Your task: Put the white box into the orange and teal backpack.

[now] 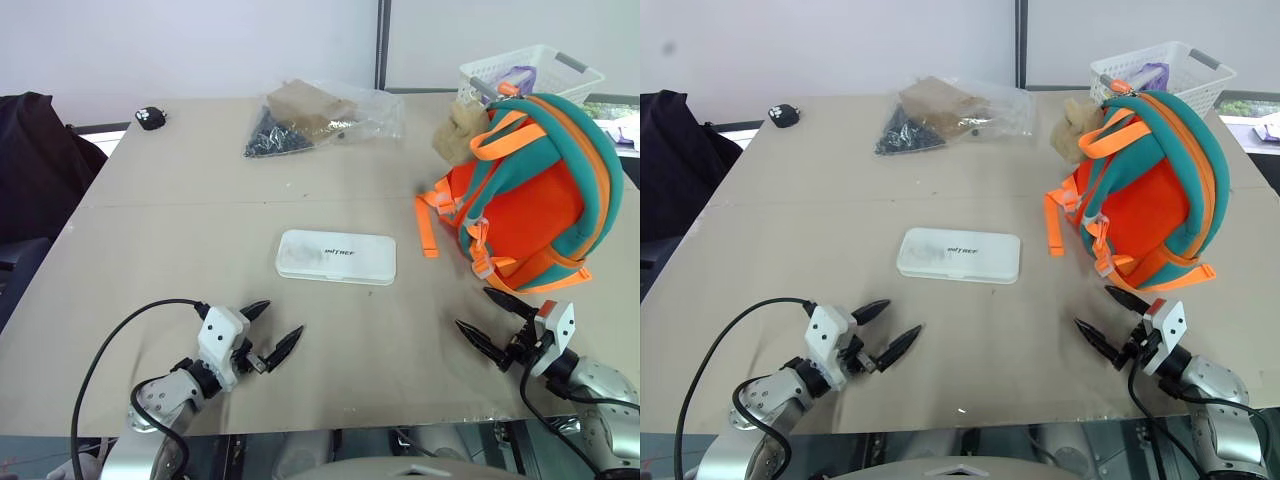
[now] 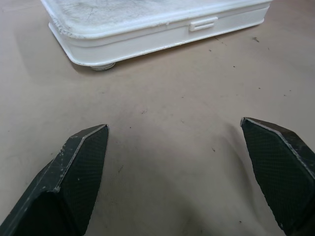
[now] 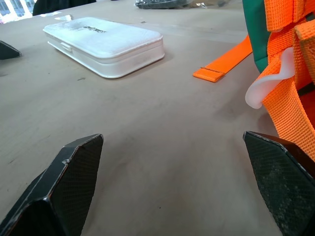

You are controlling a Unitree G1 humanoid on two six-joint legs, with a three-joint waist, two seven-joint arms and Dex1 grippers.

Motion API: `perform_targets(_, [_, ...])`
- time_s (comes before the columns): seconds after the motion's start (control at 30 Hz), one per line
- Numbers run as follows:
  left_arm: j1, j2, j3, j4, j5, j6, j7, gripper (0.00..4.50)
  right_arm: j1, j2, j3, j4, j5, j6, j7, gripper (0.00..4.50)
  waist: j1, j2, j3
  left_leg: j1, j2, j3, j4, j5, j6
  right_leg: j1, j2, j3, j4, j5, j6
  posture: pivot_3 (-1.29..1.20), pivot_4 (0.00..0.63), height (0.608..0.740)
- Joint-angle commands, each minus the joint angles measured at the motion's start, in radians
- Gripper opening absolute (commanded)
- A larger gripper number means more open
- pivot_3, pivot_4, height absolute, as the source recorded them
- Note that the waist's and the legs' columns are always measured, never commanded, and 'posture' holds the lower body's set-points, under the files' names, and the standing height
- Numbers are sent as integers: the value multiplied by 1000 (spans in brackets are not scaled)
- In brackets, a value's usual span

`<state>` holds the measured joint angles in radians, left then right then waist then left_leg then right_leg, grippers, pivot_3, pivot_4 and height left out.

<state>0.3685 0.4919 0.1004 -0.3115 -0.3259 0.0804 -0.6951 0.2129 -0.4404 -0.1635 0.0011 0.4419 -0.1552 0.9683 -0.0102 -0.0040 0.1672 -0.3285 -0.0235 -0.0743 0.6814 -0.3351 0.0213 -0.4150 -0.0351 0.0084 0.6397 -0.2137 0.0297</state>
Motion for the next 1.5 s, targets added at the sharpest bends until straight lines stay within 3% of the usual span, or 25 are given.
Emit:
perform_targets(0.03, [13,0,11,13,3,-1,6,4386,6,-3,3,-32,4,3,-3,4500,0,0,0,0,0,0,0,0,0,0,0,0,0,0,0,0,150,725])
perform_targets(0.7, [25,22,59,-29,-92,75,-21,4386,22,-8,13,-56,3,21,4,4500,-1,-1,1,0,0,0,-1,0,0,0,0,0,-2,0,0,0,150,725])
perform_targets(0.8, [-17,55,122,-57,-221,213,-21,4386,30,-28,44,-97,-31,59,-11,4500,-1,-1,2,0,0,0,-1,0,0,0,0,0,-2,0,0,0,150,725])
perform_targets(0.93, [-122,179,209,-67,-408,476,-25,4386,3,-42,104,-206,-85,170,-95,4500,-2,-3,3,-1,1,-4,-1,0,0,-1,0,-5,-2,0,0,0,150,725])
perform_targets(1.07, [-288,280,322,68,-679,741,-72,4386,-60,-42,157,-272,-122,241,-153,4500,-2,-3,5,-2,0,-4,-1,0,-1,-2,0,-8,-2,0,1,0,150,725])
perform_targets(1.17, [-391,365,316,184,-742,906,-105,4428,-107,-25,174,-274,-151,274,-212,3627,-3,-4,6,-4,-1,-6,-1,1,-2,-4,0,-11,-2,2,3,0,150,725])
perform_targets(1.23, [-566,427,243,338,-789,1125,-116,4428,-168,-12,202,-243,-240,260,-281,2651,-1,-4,7,-5,-2,-6,-2,3,-6,-5,0,-11,-3,4,1,0,150,725])
perform_targets(1.3, [-699,445,141,443,-697,1150,-127,4428,-217,1,212,-223,-296,257,-337,1939,-2,-6,8,-11,-6,-10,-2,4,-7,-9,2,-13,-2,5,0,0,150,725])
perform_targets(1.33, [-757,441,95,490,-652,1153,-133,4428,-234,6,214,-216,-315,258,-358,1343,-1,-6,7,-14,-7,-10,-2,5,-8,-11,1,-13,-2,5,0,0,150,725])
perform_targets(1.4, [-875,421,24,593,-602,1189,-150,4428,-263,8,222,-201,-362,257,-396,814,2,-9,7,-16,-9,-11,-1,6,-10,-14,0,-13,0,6,0,0,150,725])
perform_targets(1.43, [-927,412,-16,637,-577,1204,-173,4428,-276,7,228,-191,-386,250,-411,240,1,-9,7,-18,-9,-11,0,6,-11,-16,0,-13,0,6,-1,0,150,725])
perform_targets(1.5, [-1006,400,-96,704,-522,1215,-228,4428,-294,5,240,-173,-417,237,-427,21,-2,-9,7,-19,-9,-11,0,6,-11,-18,0,-13,1,6,-1,0,150,725])
